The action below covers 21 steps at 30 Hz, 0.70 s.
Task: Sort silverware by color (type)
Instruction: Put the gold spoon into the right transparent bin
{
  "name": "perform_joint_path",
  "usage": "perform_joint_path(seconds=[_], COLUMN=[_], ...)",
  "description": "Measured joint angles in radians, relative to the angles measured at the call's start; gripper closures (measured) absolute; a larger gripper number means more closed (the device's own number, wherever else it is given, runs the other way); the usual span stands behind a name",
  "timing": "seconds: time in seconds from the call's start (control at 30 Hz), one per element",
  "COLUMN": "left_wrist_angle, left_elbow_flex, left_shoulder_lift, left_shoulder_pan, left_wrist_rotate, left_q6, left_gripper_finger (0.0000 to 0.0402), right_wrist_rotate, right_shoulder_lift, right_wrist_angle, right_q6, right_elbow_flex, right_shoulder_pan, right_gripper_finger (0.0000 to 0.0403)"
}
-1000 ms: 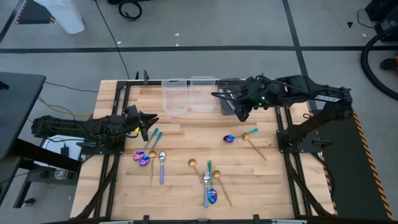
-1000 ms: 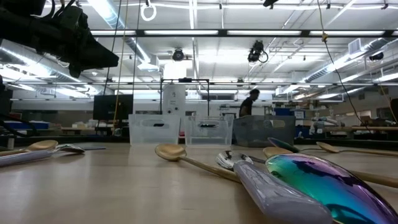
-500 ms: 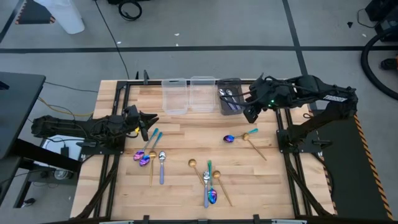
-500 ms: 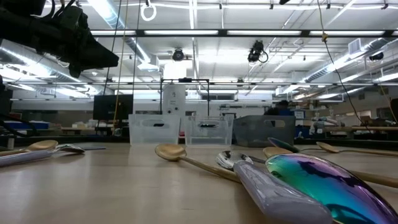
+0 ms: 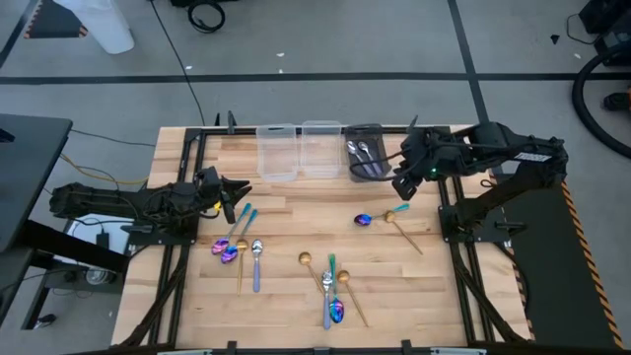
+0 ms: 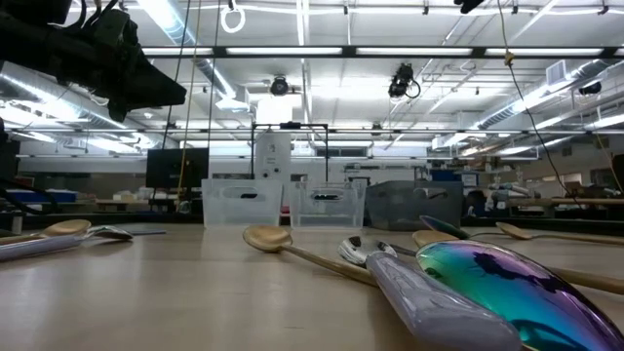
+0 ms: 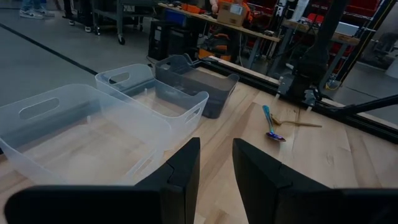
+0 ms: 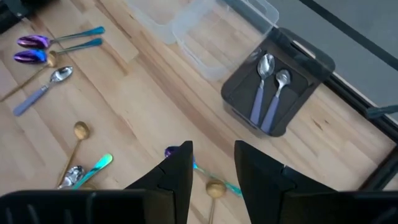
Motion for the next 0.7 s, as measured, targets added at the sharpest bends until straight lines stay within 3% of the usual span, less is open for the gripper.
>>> perform_joint_path(seconds=[0.33, 0.7], left_wrist_angle=[-0.001, -0.003], left_elbow_flex=[0.0, 0.0], left_shoulder_lift=[0.0, 0.0], left_shoulder_pan=[0.0, 0.0], left_wrist_rotate=[0.0, 0.0], left_q6=[0.0, 0.0], left_gripper_finger=[0.0299, 0.0299], right_wrist_rotate=[-0.029, -0.133], right_shoulder_lift=[-0.002, -0.009], right_wrist_angle=[-0.015, 0.07], right_q6=[0.044, 0.093], right_elbow_flex=[-0.125, -0.333], right_shoulder_pan=[0.009, 0.009], right_gripper_finger=[0.0274, 0.0274])
